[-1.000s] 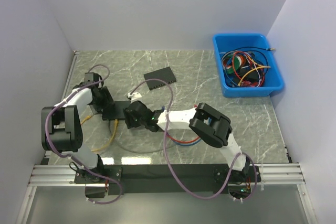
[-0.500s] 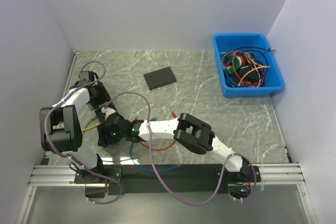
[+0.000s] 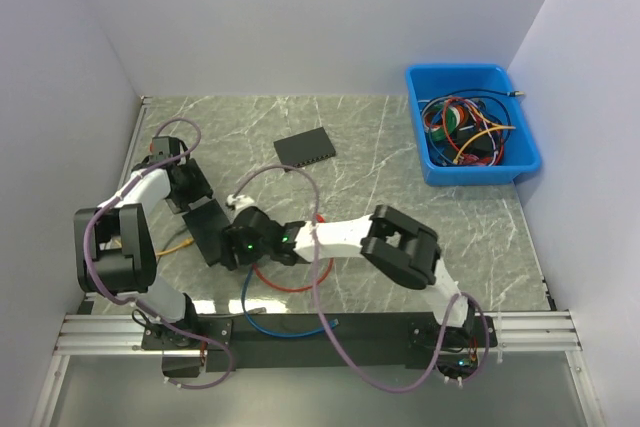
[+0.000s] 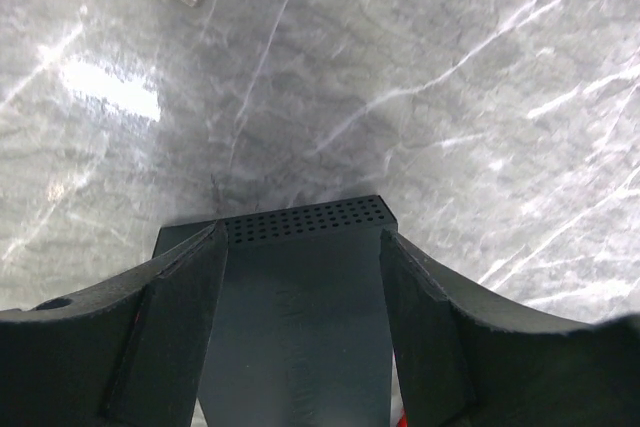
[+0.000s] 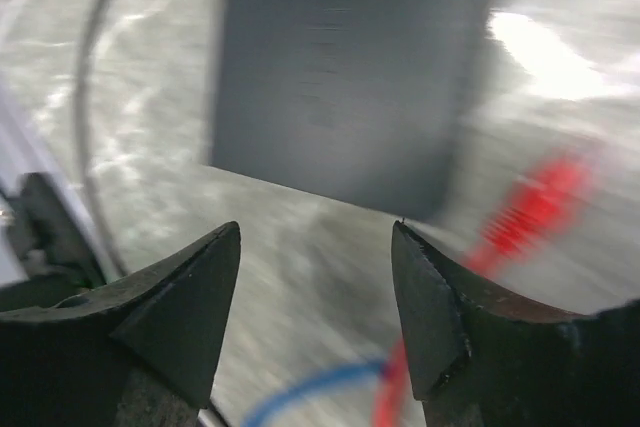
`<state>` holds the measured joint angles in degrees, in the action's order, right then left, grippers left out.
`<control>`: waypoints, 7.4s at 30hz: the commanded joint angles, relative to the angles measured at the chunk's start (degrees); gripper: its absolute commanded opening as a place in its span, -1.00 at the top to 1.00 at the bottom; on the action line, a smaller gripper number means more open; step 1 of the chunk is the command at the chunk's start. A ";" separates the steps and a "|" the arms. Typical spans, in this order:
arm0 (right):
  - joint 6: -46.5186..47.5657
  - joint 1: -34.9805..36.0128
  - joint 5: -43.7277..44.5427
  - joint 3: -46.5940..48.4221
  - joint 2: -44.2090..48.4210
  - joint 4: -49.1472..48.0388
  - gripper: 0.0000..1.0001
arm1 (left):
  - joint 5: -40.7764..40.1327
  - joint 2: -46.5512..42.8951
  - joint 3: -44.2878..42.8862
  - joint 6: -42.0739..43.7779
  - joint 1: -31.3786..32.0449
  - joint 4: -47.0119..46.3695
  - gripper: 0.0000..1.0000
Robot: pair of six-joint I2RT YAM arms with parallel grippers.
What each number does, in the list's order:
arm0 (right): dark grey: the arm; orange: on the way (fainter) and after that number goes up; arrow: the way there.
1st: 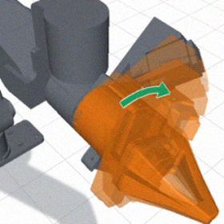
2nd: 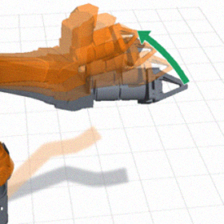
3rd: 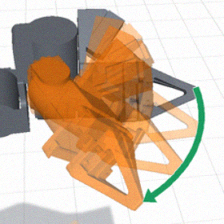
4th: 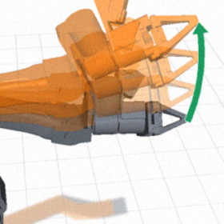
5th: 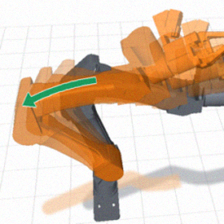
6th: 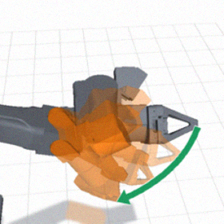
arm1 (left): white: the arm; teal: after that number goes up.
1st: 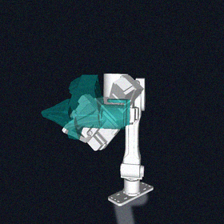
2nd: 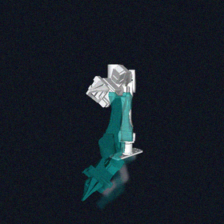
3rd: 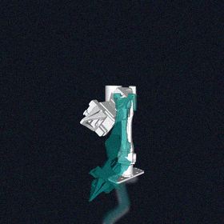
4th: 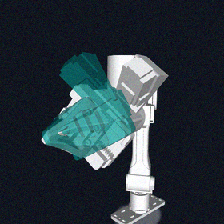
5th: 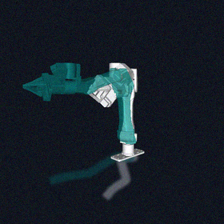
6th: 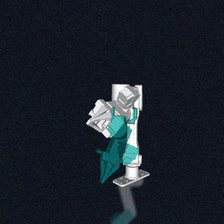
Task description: Insert the plug into the switch port
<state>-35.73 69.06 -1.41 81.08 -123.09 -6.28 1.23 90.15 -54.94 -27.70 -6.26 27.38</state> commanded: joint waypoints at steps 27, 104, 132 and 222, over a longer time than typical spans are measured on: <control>-3.30 2.31 12.31 -0.93 6.12 20.96 -0.43 | 3.16 -5.33 1.59 -0.95 0.55 3.04 -0.38; 7.86 -43.21 -7.21 11.01 7.27 19.90 -0.68 | 16.43 27.33 -39.44 -6.40 13.29 -0.31 -0.39; -3.04 -48.06 -25.66 25.10 -14.73 12.87 -0.48 | 20.39 39.31 -47.54 -4.65 16.19 2.15 -0.36; 17.00 -25.82 8.55 -28.95 49.30 12.02 1.00 | 11.23 5.49 -21.45 -2.71 19.97 -3.46 -0.34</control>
<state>-22.15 42.48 11.44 53.67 -84.73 16.45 8.03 101.60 -77.76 -30.85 14.04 29.89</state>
